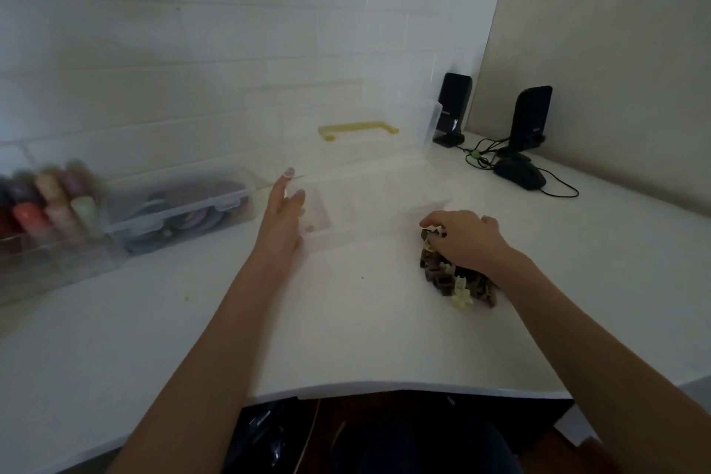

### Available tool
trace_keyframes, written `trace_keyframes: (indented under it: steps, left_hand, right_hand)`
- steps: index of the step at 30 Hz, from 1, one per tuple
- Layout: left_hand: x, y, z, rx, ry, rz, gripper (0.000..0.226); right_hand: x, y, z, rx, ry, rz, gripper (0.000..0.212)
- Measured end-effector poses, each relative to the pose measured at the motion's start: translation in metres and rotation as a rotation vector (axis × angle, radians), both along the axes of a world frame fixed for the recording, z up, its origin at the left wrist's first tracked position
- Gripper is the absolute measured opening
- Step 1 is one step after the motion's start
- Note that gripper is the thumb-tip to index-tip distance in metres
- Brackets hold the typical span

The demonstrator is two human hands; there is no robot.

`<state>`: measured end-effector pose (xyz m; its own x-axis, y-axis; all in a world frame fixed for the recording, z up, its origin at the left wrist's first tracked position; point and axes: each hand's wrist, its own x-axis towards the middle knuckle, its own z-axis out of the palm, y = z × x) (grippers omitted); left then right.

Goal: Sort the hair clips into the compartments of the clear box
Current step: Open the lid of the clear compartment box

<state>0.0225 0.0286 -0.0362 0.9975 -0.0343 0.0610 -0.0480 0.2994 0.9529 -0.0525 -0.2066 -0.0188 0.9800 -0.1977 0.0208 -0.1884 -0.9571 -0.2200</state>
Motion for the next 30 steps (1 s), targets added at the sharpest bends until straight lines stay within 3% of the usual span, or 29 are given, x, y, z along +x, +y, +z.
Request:
trace_keyframes:
  steps: [3,10,17,22,27,30]
  left_hand:
    - [-0.005,0.0,0.001,-0.011,-0.026,-0.01,0.038]
    - [-0.007,-0.01,-0.006,0.135,-0.161,0.126,0.018]
    - [-0.011,-0.011,-0.003,0.159,-0.174,0.122,0.021]
    - [-0.012,-0.017,0.001,0.0,-0.078,0.145,0.016]
    - [-0.011,-0.021,0.005,-0.072,0.005,0.173,0.024]
    - [-0.013,-0.025,0.007,-0.088,0.006,0.211,0.025]
  right_hand:
    - [0.003,0.005,0.001,0.052,0.064,0.067,0.033]
    - [0.004,0.007,0.0,0.071,-0.112,0.142,0.036]
    - [-0.002,0.002,-0.003,0.139,-0.237,0.203,0.025]
    - [-0.007,0.015,0.004,0.252,-0.363,0.286,0.017]
    - [-0.009,0.055,0.019,0.652,-0.536,0.389,0.014]
    - [-0.004,0.087,0.021,0.597,-0.596,0.468,0.015]
